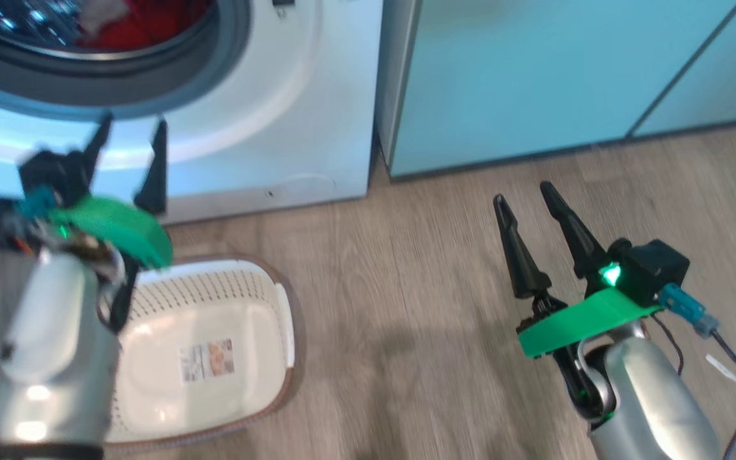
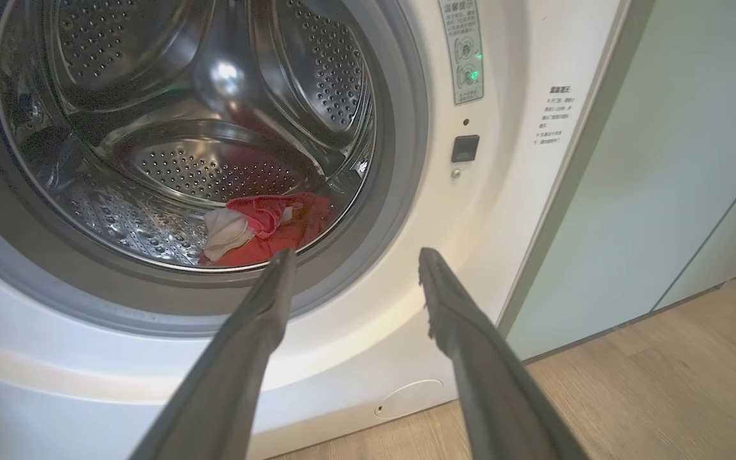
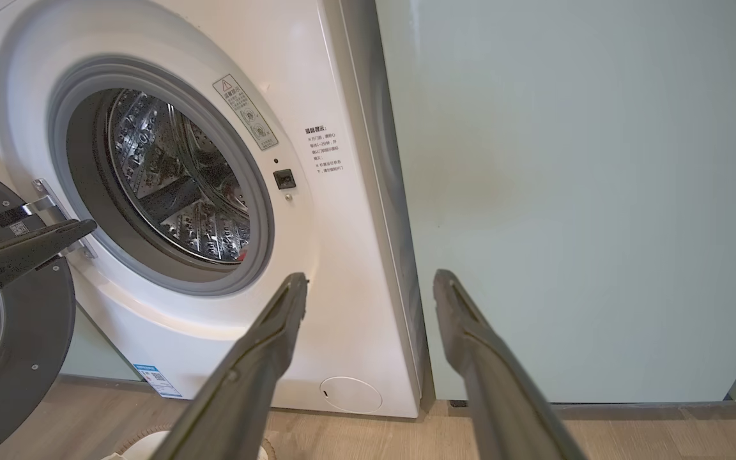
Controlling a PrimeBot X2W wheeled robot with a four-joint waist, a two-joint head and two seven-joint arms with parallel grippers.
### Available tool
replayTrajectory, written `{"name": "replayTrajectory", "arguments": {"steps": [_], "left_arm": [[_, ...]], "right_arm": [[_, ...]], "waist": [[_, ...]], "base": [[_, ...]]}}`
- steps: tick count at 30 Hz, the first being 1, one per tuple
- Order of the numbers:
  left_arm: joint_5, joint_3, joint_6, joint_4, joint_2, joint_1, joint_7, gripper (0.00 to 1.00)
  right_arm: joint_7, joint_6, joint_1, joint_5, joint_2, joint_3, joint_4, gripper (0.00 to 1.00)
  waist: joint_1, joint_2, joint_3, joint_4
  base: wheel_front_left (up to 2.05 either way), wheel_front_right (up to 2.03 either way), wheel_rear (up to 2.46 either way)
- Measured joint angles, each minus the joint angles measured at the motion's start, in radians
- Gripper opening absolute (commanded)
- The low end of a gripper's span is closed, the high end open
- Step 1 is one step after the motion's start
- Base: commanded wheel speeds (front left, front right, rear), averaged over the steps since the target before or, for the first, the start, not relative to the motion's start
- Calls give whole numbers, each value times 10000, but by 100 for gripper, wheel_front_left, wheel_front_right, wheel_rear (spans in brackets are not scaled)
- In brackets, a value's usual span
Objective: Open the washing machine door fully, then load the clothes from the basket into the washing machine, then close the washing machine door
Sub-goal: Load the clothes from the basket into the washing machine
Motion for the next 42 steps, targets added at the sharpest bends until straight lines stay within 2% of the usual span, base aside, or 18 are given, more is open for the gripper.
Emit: {"name": "replayTrajectory", "arguments": {"steps": [9,18,23,31,38,42], "left_arm": [[79,865,316,-1893,-623,2571,0,100],[522,1743,313,-3438,-1279,4559,0,100],[863,1825,313,-3973,-1574,5143,0,100],[1051,1707,401,-4391,-1672,5820,0,100],[1028,1469,531,-4452,-1680,6126,0,100],[466,1473,679,-4452,-1684,6164,0,100]], "right_arm": [[0,0,556,-178,0,-140,119,100],[0,0,880,-253,-71,-311,121,100],[0,0,986,-261,-140,-408,69,100],[2,0,1034,-263,-138,-433,15,100],[0,0,1054,-261,-128,-658,-15,100],[0,0,1063,-261,-128,-673,-13,100]], "waist": [[0,0,-1166,350],[0,0,-1779,695],[0,0,-1894,868],[0,0,-1964,919],[0,0,-1979,824],[0,0,-1977,783]], "base": [[0,0,0],[0,0,0],[0,0,0],[0,0,0],[0,0,0],[0,0,0]]}}
